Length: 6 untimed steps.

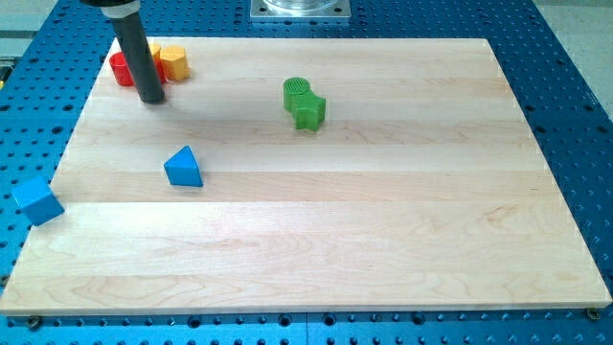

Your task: Push the green blocks to the center

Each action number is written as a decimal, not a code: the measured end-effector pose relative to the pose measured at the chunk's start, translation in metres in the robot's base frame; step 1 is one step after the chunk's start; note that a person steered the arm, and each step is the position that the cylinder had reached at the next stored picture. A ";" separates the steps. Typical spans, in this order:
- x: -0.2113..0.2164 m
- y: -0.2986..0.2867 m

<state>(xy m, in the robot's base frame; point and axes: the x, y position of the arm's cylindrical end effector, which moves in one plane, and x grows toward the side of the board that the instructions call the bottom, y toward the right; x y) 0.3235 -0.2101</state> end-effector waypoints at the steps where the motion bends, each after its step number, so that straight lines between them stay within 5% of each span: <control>1: 0.017 0.057; 2: -0.007 0.155; 3: -0.062 0.192; 6: 0.072 0.217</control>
